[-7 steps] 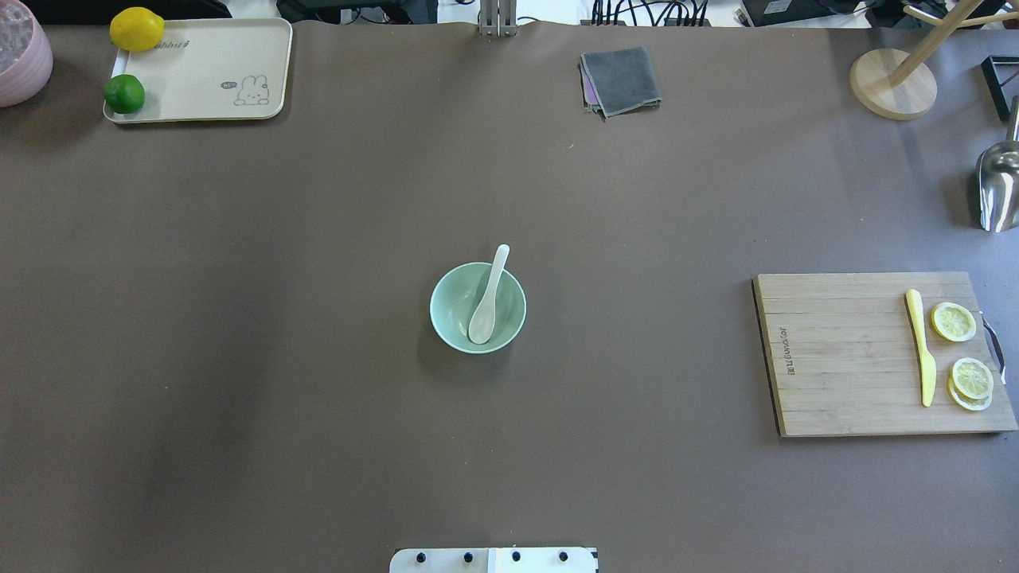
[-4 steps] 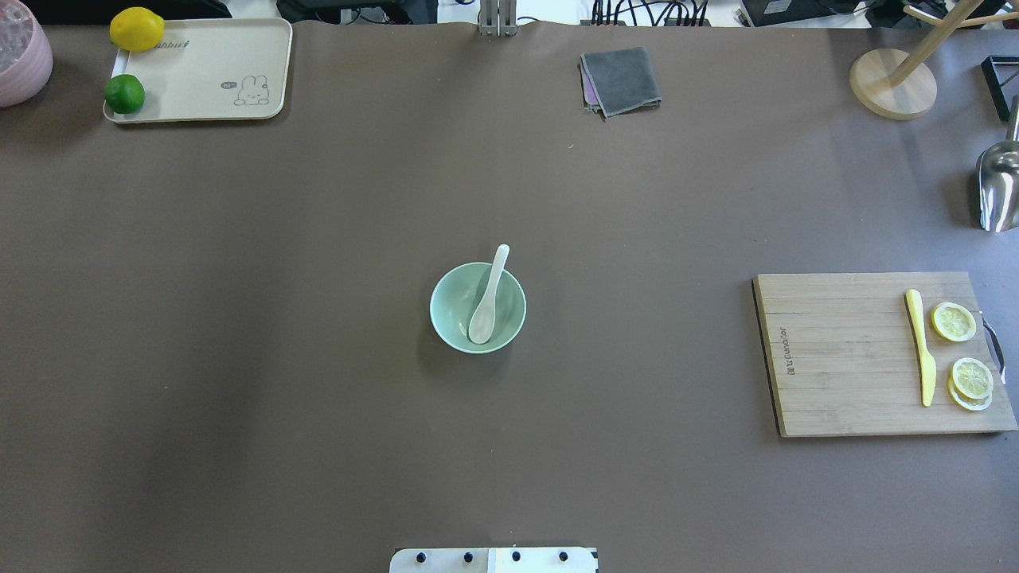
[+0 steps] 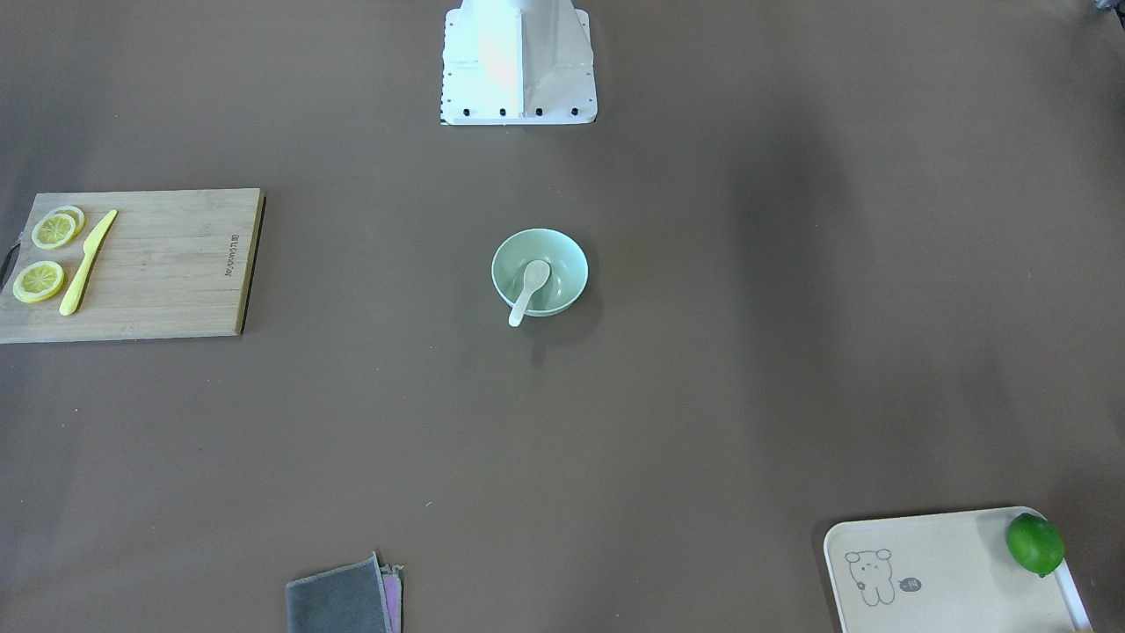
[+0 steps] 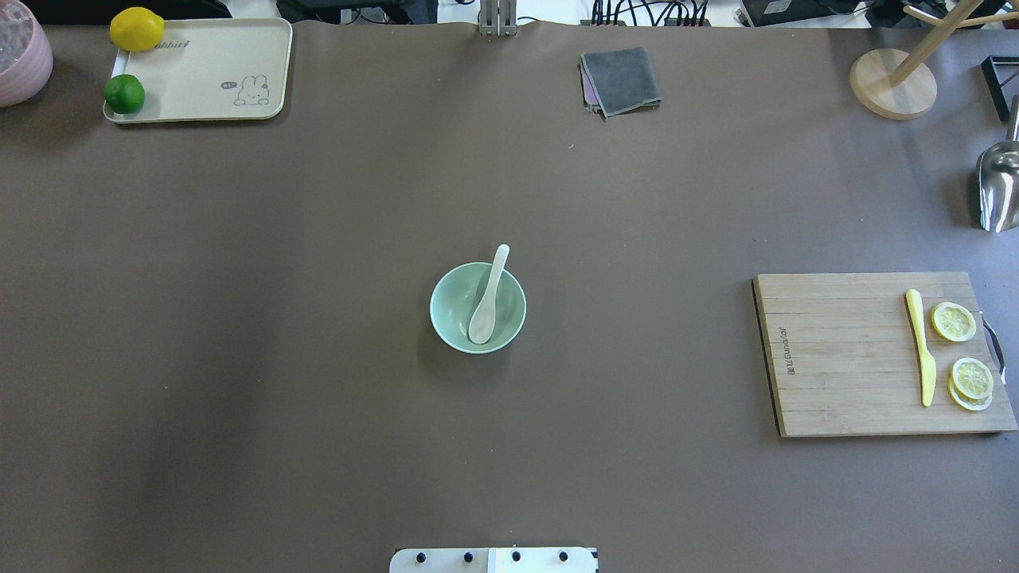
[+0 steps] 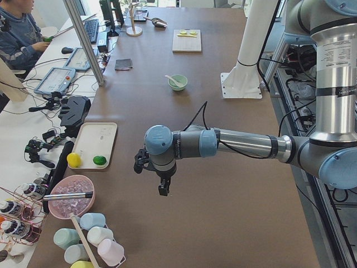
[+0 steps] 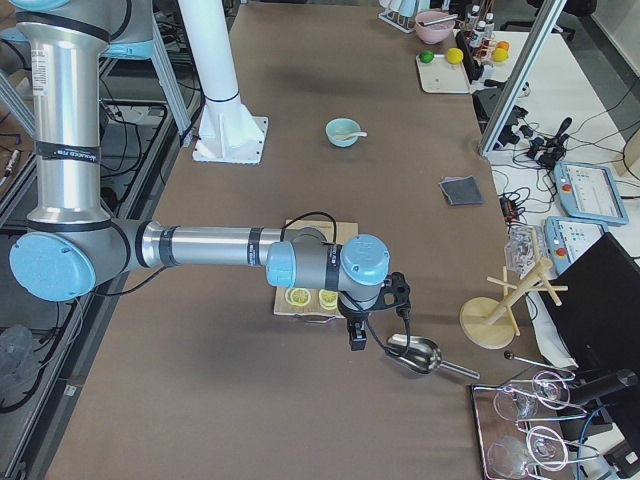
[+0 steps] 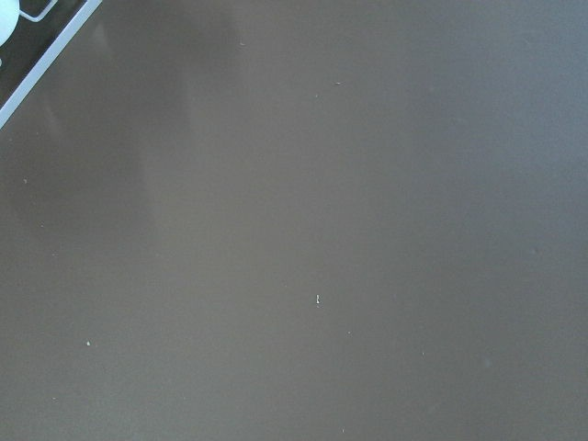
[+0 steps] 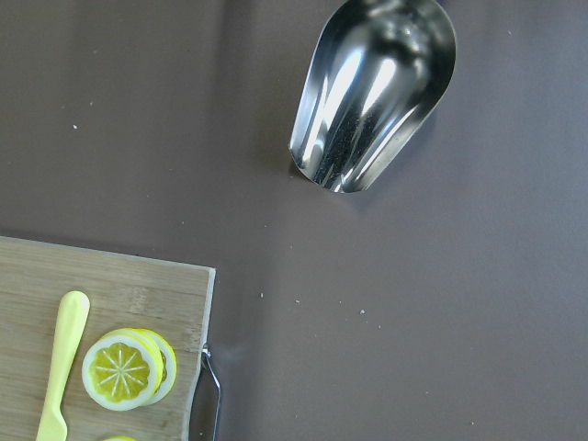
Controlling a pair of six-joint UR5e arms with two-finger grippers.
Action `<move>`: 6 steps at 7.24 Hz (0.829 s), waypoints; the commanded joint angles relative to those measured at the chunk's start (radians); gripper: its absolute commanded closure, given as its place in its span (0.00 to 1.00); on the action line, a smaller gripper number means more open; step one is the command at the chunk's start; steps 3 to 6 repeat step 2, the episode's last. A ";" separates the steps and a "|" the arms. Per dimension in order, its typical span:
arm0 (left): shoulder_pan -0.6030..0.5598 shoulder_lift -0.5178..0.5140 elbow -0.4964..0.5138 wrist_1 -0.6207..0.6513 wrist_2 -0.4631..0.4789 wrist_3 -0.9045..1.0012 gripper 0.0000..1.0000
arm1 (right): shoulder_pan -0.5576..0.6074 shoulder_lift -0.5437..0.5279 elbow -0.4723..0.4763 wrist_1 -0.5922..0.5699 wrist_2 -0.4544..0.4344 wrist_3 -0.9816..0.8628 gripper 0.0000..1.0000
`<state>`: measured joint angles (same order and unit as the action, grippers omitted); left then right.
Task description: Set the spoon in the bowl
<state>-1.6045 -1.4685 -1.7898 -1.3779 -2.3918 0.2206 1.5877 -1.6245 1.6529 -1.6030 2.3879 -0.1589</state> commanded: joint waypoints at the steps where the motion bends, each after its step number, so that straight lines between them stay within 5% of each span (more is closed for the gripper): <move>1: 0.000 0.001 -0.002 -0.001 0.000 0.000 0.02 | 0.000 -0.002 0.001 0.000 0.001 0.001 0.00; 6: 0.000 0.001 -0.006 -0.001 0.002 0.002 0.02 | 0.000 -0.002 0.001 0.000 0.001 0.001 0.00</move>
